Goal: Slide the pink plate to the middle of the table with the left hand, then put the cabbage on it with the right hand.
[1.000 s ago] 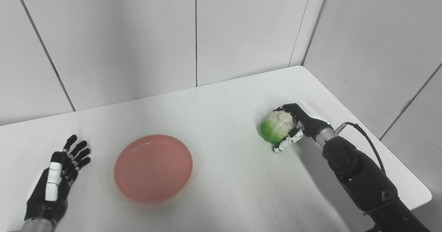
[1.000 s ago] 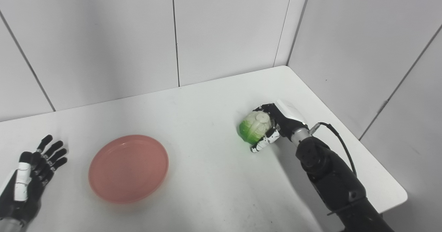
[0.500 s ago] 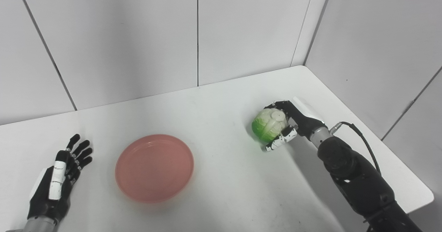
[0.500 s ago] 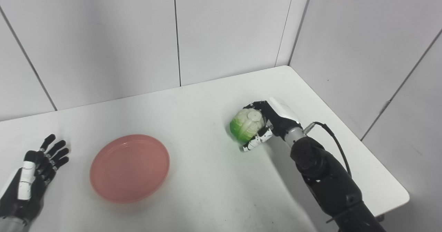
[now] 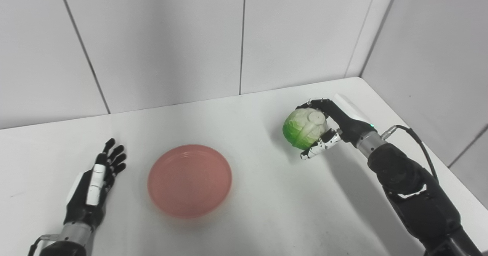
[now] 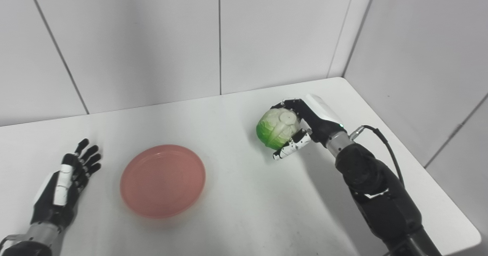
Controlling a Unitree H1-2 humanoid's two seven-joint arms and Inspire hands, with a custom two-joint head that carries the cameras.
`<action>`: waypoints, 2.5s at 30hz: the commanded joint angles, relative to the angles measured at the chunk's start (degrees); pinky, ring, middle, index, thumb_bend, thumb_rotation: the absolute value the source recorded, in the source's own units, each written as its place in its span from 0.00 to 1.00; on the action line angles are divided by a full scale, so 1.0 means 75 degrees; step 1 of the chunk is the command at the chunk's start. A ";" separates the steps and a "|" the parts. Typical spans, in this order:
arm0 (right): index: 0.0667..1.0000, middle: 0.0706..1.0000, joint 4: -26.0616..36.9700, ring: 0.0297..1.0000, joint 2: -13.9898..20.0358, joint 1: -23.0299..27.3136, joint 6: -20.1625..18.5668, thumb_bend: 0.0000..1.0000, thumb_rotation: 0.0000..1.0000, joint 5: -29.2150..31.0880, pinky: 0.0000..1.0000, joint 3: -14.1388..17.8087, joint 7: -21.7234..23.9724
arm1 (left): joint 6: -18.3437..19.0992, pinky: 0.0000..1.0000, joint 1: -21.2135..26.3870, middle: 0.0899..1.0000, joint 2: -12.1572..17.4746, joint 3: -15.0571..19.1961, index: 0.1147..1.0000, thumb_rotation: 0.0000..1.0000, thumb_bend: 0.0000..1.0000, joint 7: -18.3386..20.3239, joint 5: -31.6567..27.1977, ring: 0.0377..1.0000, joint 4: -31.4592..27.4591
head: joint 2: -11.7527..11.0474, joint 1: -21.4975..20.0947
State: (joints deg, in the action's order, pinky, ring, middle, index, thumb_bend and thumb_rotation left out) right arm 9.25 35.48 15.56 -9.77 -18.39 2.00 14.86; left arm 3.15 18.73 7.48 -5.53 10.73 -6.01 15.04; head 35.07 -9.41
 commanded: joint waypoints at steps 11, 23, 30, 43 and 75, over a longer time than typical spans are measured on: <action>0.47 0.44 -0.0133 0.41 -0.1106 0.1421 0.0410 0.52 0.00 0.0207 0.40 -0.1077 0.0357 | 0.0724 0.93 0.0076 0.96 -0.0794 -0.0629 0.98 1.00 0.73 -0.0382 0.0810 0.94 0.0075 | 0.0115 0.1288; 0.47 0.44 -0.0280 0.41 -0.1871 0.2056 0.0041 0.52 0.00 -0.0033 0.40 -0.1828 0.0753 | 0.0770 0.91 0.0328 0.95 -0.1111 -0.0774 0.96 1.00 0.75 -0.0612 0.1259 0.93 0.0430 | 0.0226 0.2142; 0.46 0.44 -0.1036 0.41 -0.2159 0.2346 0.0473 0.52 0.00 -0.0209 0.41 -0.2116 0.0652 | 0.0619 0.87 0.0434 0.94 -0.1274 -0.0799 0.94 1.00 0.78 -0.0658 0.1325 0.92 0.0713 | 0.0276 0.2364; 0.46 0.44 -0.2094 0.42 -0.2398 0.2518 0.1252 0.52 0.00 -0.0491 0.43 -0.2504 0.0548 | 0.0417 0.88 0.0457 0.95 -0.1392 -0.0981 0.95 1.00 0.74 -0.0663 0.1469 0.93 0.0849 | 0.0385 0.2421; 0.46 0.60 -0.3029 0.61 -0.2654 0.2310 0.1644 0.52 0.11 -0.1357 0.57 -0.3506 0.0763 | 0.0332 0.89 0.0426 0.95 -0.1331 -0.0999 0.95 1.00 0.72 -0.0586 0.1260 0.92 0.0926 | 0.0148 0.2494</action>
State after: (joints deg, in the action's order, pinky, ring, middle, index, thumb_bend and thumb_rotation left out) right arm -14.25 15.63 32.13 3.37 -27.95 -23.10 18.29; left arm 1.98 23.02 -0.99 -10.99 2.79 3.57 20.70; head 36.21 9.23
